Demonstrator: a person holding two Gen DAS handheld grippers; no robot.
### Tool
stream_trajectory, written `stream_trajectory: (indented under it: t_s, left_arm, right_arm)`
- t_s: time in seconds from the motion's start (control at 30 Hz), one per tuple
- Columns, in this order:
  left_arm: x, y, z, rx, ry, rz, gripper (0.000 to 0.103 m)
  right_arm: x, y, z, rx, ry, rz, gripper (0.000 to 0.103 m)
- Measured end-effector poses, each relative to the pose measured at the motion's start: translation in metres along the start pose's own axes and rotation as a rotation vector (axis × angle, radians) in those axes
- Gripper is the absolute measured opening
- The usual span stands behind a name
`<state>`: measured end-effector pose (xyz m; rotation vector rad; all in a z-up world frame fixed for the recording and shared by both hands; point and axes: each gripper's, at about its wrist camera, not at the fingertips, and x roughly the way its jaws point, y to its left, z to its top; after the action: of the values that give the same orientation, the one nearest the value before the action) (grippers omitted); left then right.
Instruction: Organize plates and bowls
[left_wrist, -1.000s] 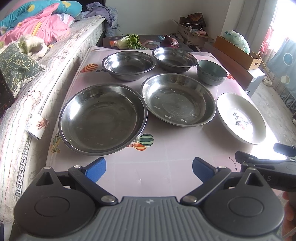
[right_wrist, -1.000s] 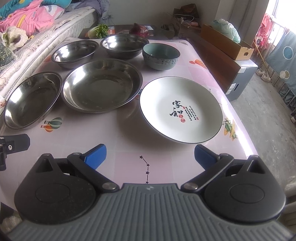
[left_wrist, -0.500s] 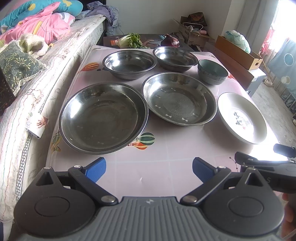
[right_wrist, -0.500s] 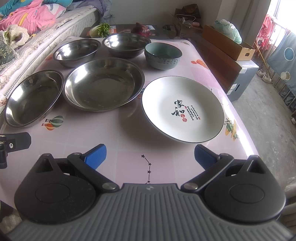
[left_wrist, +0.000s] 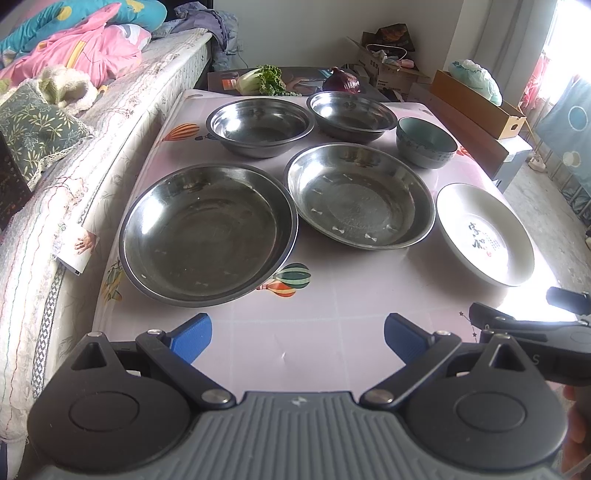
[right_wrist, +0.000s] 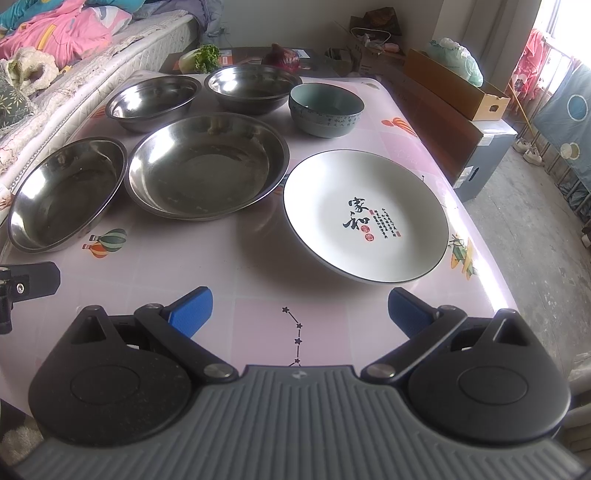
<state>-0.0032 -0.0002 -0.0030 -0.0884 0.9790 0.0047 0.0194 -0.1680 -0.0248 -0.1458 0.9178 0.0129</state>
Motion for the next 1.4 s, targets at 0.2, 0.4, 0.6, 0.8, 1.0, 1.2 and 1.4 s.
stream_trajectory:
  t_s: [0.2,0.4,0.6,0.8,1.0,1.2,1.4]
  left_arm:
    - [0.001,0.004,0.000,-0.003,-0.003,0.010,0.100]
    - [0.001,0.009,0.010,-0.012,-0.014,0.032,0.100]
    - [0.000,0.023,0.027,-0.039,-0.039,0.063,0.100]
    - [0.004,0.047,0.049,-0.081,-0.072,0.113,0.100]
    - [0.015,0.076,0.071,-0.132,-0.101,0.159,0.100]
    - [0.032,0.092,0.089,-0.145,-0.107,0.184,0.100]
    - [0.048,0.101,0.108,-0.141,-0.123,0.197,0.100]
  right_arm:
    - [0.003,-0.001,-0.002,0.003,0.002,-0.003,0.102]
    - [0.009,-0.003,0.002,0.007,0.008,-0.009,0.102]
    - [0.021,-0.004,0.010,0.011,0.012,-0.011,0.102]
    - [0.029,-0.009,0.020,0.019,-0.016,0.010,0.102]
    - [0.033,-0.016,0.035,0.037,-0.100,0.082,0.102]
    - [0.030,-0.018,0.057,0.004,-0.238,0.135,0.102]
    - [0.035,-0.017,0.097,-0.002,-0.301,0.203,0.102]
